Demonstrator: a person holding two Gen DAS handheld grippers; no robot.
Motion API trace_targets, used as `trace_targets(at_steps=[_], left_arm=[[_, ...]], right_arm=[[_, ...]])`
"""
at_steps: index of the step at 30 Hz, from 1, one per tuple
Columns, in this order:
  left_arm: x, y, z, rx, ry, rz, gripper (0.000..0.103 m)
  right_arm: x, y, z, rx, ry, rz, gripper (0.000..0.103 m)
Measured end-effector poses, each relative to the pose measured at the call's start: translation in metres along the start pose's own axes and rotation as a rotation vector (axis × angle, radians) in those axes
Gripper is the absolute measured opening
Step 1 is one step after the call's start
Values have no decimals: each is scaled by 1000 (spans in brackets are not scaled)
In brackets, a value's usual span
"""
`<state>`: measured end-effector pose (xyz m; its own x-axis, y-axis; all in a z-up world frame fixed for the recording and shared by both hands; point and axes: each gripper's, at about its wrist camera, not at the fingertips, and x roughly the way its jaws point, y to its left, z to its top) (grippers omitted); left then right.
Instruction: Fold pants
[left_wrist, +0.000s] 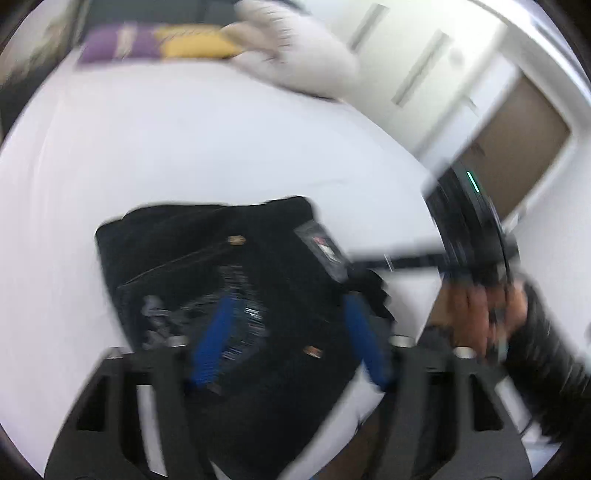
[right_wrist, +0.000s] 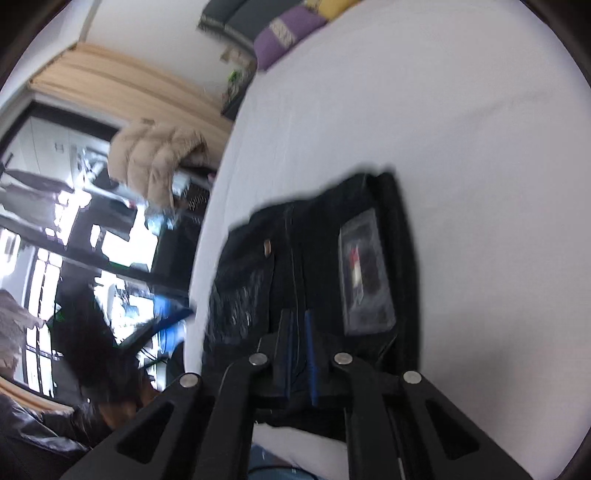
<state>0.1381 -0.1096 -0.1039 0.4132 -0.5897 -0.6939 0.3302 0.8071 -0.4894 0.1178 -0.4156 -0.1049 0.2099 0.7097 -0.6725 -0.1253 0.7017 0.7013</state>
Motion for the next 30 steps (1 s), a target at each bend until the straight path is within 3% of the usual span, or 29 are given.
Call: trace_targets(at_steps=[1, 2, 4, 9, 11, 16, 19, 22, 25, 30], left_arm=[[7, 19, 7, -69, 19, -13, 33], [11, 32, 10, -111, 24, -27, 30], [22, 62, 18, -209, 27, -51, 30], [48, 103, 26, -339, 64, -174, 24], [49, 116, 21, -374, 60, -177, 15], [38, 109, -10, -327, 44, -175, 14], [21, 96, -39, -329, 20, -232, 14], [10, 80, -62, -267, 23, -253, 14], [2, 57, -82, -125, 35, -164, 14], [7, 44, -88, -33, 48, -82, 14]], right_arm=[[8, -4, -5, 19, 20, -23, 9], [15, -11, -10, 48, 37, -48, 2], [20, -28, -17, 103, 30, -39, 0], [20, -53, -26, 159, -32, 42, 0], [21, -56, -28, 177, -44, 54, 0], [22, -54, -29, 168, -55, 42, 0], [20, -55, -33, 169, -66, 48, 0], [18, -58, -35, 169, -78, 51, 0], [17, -57, -36, 165, -86, 43, 0], [16, -54, -39, 163, -98, 22, 0]])
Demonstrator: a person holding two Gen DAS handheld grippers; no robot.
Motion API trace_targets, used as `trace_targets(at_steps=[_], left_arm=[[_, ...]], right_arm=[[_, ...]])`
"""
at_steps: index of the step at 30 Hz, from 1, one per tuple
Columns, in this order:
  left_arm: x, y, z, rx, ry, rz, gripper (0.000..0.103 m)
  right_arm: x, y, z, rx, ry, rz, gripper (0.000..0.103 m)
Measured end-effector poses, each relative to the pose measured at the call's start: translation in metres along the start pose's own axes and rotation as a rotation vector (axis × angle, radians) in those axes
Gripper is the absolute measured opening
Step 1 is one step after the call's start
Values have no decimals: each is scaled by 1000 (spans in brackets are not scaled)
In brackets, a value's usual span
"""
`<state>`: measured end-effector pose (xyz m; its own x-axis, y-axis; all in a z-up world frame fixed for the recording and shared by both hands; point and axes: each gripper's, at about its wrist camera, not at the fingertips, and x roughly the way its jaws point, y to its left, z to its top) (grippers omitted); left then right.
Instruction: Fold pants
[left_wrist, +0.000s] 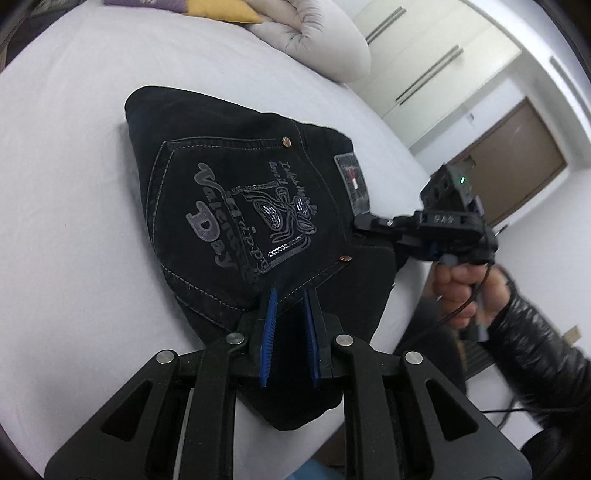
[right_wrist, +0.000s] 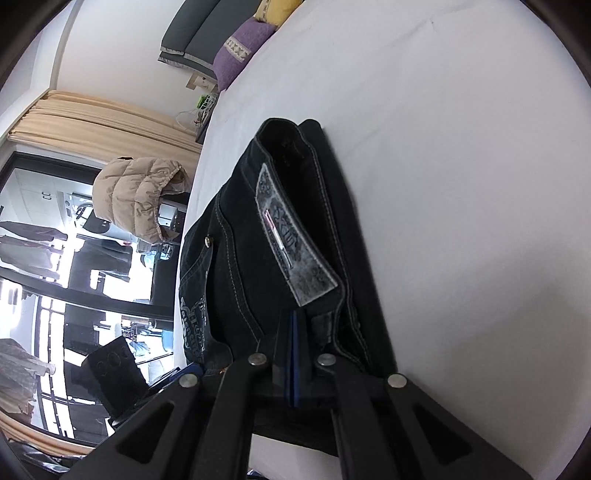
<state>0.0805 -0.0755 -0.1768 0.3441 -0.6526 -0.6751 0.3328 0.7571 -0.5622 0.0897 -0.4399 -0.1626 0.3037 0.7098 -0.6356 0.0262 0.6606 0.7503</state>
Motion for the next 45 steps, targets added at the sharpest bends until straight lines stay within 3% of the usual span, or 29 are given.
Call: trace_targets(at_steps=[11, 16, 20, 24, 25, 27, 28, 29, 34, 38, 45], left_arm=[[15, -15, 4, 56, 20, 83, 14], [19, -26, 8, 91, 29, 130, 15], [14, -34, 13, 103, 26, 177, 15], [-13, -41, 26, 100, -34, 230, 15], [-21, -40, 30, 98, -54, 241, 18], [-31, -29, 37, 58, -80, 262, 47], [-32, -22, 39, 36, -92, 274, 82], [-34, -15, 40, 16, -103, 291, 91], [-13, -2, 53, -19, -19, 414, 91], [8, -8, 63, 9, 21, 394, 91], [51, -14, 72, 36, 125, 375, 91]], right_arm=[[-8, 13, -9, -1, -31, -14, 0], [-30, 41, -16, -78, -71, -35, 34], [-47, 53, -9, -115, -105, -53, 39], [-51, 57, 5, -145, -96, -112, 53], [-50, 56, 9, -148, -87, -118, 60], [-47, 54, 15, -144, -67, -137, 65], [-45, 52, 18, -145, -60, -146, 65], [-43, 50, 20, -148, -54, -156, 65], [-35, 36, 32, -131, -19, -176, 67], [-20, 23, 40, -108, 35, -195, 69], [-8, 20, 47, -117, 76, -152, 76]])
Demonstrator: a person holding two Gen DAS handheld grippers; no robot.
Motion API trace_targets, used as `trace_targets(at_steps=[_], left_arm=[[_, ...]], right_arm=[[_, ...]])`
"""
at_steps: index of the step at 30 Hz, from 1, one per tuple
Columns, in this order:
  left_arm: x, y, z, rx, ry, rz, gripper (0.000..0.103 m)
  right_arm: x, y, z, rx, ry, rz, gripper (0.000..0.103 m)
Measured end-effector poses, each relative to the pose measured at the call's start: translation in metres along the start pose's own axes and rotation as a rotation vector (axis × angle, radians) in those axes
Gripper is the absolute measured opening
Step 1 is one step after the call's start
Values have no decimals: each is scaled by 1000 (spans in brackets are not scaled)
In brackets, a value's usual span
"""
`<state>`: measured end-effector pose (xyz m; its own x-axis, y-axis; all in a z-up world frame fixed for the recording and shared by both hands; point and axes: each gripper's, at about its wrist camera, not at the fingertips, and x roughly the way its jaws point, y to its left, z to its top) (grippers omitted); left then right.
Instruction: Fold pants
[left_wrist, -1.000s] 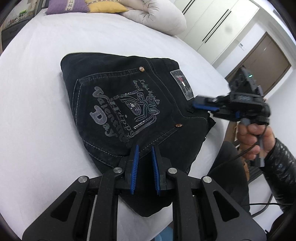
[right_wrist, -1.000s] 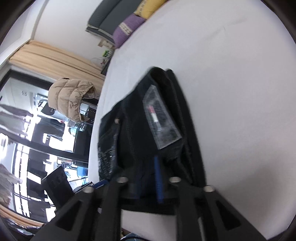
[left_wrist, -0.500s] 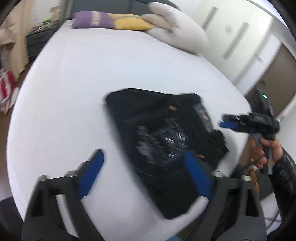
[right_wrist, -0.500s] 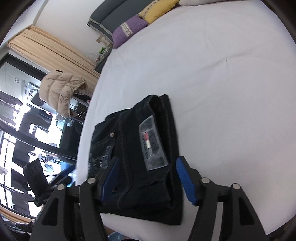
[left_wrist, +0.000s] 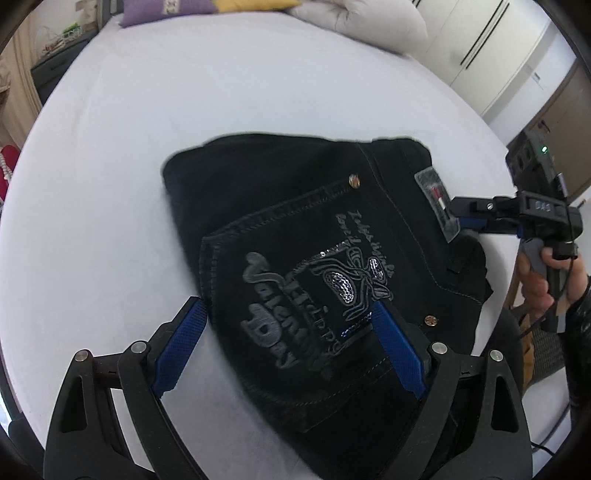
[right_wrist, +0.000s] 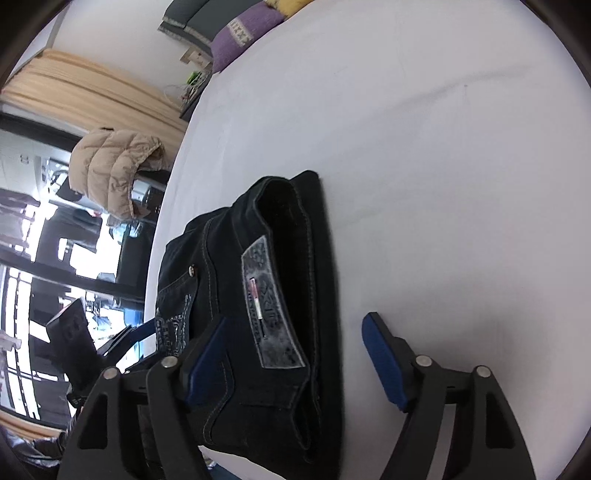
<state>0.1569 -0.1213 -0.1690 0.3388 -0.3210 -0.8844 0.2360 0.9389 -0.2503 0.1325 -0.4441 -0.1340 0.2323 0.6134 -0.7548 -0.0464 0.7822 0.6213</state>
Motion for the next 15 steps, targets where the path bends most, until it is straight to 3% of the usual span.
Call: trace_targets(at_steps=[3, 6, 11, 15], left_arm=[[6, -4, 1, -2, 8, 5, 91], [10, -5, 2, -3, 12, 10, 91], [11, -6, 3, 6, 18, 13, 91], [15, -9, 6, 10, 25, 27, 85]], right_arm=[[4, 5, 0, -21, 22, -12, 76], [11, 12, 0, -38, 55, -13, 66], [17, 18, 1, -55, 75, -32, 64], [15, 16, 0, -51, 79, -61, 50]])
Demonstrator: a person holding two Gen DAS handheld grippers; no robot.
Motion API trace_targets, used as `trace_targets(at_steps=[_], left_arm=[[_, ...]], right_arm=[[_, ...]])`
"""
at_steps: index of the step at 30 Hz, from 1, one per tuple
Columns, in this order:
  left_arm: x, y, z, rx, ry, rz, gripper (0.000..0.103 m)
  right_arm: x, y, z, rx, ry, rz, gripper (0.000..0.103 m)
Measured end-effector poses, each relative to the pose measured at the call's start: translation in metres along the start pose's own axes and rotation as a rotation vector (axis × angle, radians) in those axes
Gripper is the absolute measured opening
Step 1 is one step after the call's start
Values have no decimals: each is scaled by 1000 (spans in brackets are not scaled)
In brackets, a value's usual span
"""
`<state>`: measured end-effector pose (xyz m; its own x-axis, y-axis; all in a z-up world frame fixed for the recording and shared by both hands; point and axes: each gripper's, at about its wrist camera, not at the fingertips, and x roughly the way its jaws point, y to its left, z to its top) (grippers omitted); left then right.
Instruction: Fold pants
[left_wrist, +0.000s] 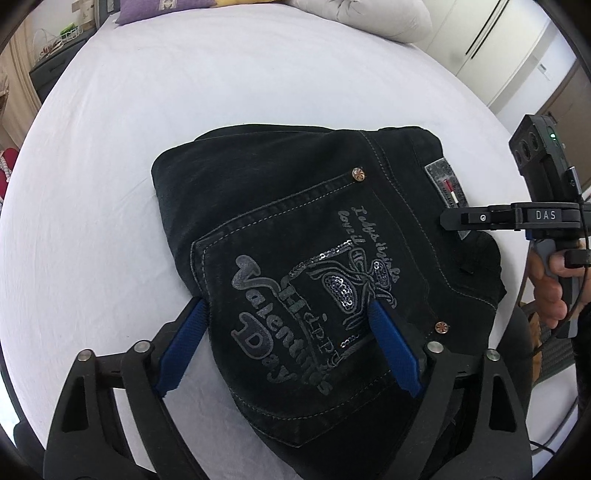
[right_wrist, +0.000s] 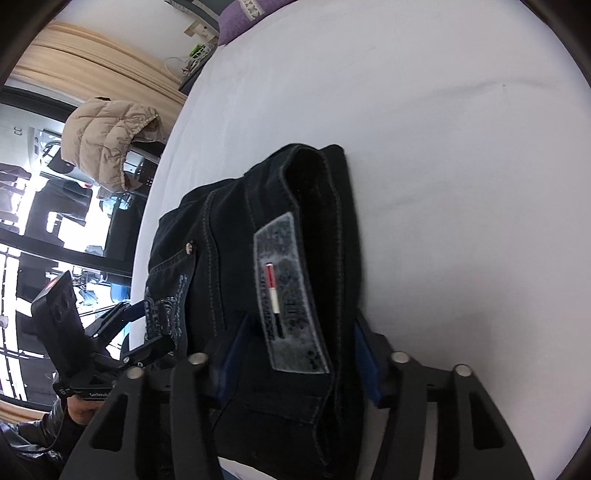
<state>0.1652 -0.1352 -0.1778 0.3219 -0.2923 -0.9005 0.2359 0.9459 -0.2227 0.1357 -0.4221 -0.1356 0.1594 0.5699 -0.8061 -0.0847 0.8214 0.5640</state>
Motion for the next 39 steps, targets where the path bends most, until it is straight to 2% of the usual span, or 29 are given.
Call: trace_targets(at_steps=[3, 6, 7, 8, 11, 14, 21, 26, 29, 32, 34, 37, 39], left_arm=[[0, 0, 2, 0, 2, 0, 80], [-3, 3, 3, -4, -4, -1, 66], [-5, 3, 4, -7, -11, -8, 53], [-6, 5, 5, -14, -15, -25, 34], [-8, 6, 9, -14, -17, -43, 25], [-10, 8, 9, -26, -30, -61, 20], [-38, 24, 13, -88, -85, -125, 16], [-68, 34, 22, -88, -150, -115, 15], [-86, 52, 36, -87, -196, -86, 14], [-111, 81, 64, -72, -267, -36, 4], [-124, 96, 83, -56, -305, 5, 4], [-119, 120, 110, -41, -296, 51, 5], [-110, 144, 111, -109, -282, 36, 4]], right_arm=[[-1, -2, -1, 3, -4, -10, 45], [-1, 4, -2, -18, -9, -55, 40], [-1, 7, -3, -28, -13, -74, 36], [-1, 10, -3, -41, -18, -92, 34], [-4, 32, -9, -117, -44, -186, 25], [-9, 46, -13, -153, -68, -225, 22], [-25, 87, -24, -218, -133, -243, 19], [-36, 114, -18, -253, -170, -222, 18], [-35, 127, -1, -263, -187, -192, 18], [-28, 140, 22, -253, -206, -160, 18], [-19, 150, 45, -251, -216, -120, 18], [-2, 171, 75, -281, -228, -117, 18], [9, 170, 92, -270, -222, -119, 18]])
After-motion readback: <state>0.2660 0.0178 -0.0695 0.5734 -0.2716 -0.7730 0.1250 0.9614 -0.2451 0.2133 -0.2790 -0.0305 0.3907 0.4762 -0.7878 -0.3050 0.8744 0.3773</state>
